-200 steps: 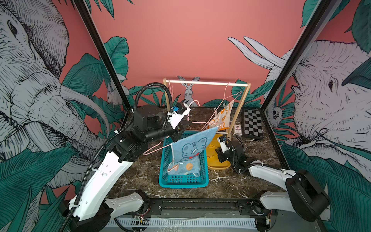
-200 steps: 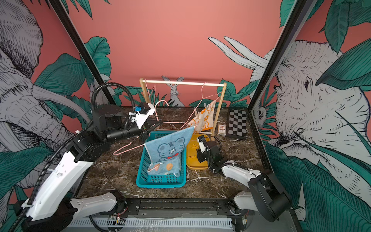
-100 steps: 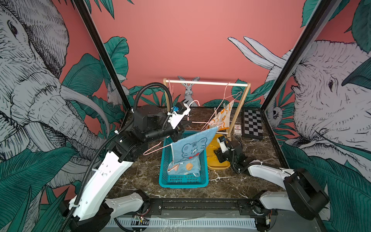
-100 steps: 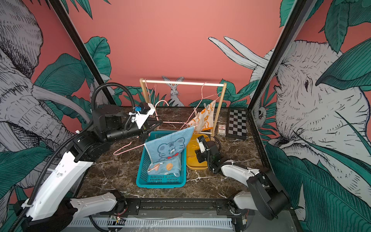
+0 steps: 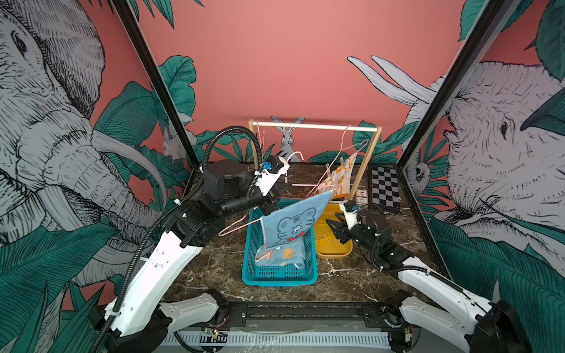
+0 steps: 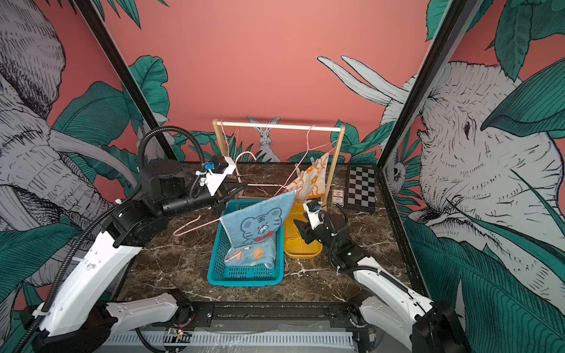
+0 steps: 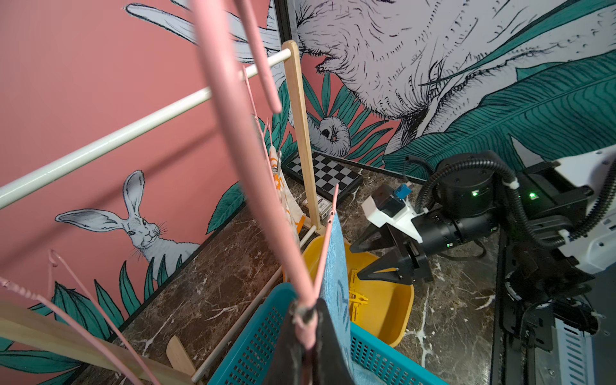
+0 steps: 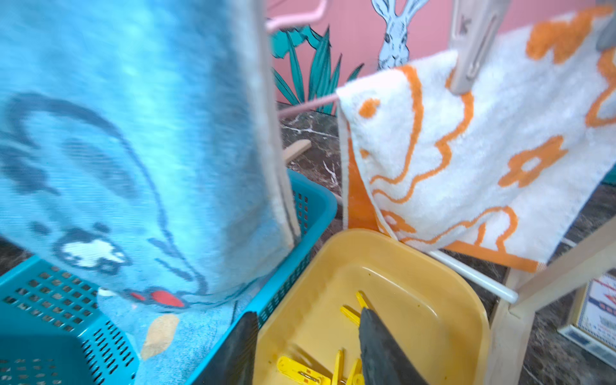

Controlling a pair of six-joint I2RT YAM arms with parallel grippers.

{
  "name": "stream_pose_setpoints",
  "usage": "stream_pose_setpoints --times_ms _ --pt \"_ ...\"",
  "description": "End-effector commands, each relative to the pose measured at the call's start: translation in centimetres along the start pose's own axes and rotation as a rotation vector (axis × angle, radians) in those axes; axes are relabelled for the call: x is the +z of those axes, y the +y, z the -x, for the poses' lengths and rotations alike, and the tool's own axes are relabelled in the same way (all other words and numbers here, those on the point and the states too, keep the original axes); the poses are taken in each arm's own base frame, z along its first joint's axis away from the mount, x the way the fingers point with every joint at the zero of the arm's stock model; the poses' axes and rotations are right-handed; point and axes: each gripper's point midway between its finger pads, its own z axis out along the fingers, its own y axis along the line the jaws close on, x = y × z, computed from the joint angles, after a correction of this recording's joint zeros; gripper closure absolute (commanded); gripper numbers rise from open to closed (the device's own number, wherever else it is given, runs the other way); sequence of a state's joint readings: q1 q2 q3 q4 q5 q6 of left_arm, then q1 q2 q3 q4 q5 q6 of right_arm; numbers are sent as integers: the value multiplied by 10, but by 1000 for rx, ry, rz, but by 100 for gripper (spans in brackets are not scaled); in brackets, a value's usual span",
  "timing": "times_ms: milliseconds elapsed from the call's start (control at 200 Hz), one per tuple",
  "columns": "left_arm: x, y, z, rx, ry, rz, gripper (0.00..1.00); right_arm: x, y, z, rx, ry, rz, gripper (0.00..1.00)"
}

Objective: Remove the clothespins securing towels to the hanger
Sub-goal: Place the clothespin in the storage box, then remove the towel from the hanger.

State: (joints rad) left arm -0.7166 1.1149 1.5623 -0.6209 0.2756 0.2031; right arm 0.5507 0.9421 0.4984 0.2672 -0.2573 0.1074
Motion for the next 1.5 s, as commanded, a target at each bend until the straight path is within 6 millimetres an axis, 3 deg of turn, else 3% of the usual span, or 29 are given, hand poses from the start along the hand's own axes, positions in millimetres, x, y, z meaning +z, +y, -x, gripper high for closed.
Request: stream_pose_setpoints --times_ms 0,305,530,740,980,1495 --pt "-16 1 21 21 -89 21 100 -6 21 23 -44 -74 114 50" --pt "-23 -7 28 27 -123 -14 100 -6 35 58 -32 -162 199 50" --pt "-24 -10 27 20 -122 -29 100 -5 38 73 -20 -204 224 53" --pt "-25 -11 28 17 -129 -34 100 -5 40 78 -16 -216 235 73" --pt "-25 -10 28 16 -128 -27 100 -1 39 77 -12 -202 231 91" --pt "-41 29 29 16 -151 229 100 6 36 47 4 -90 224 94"
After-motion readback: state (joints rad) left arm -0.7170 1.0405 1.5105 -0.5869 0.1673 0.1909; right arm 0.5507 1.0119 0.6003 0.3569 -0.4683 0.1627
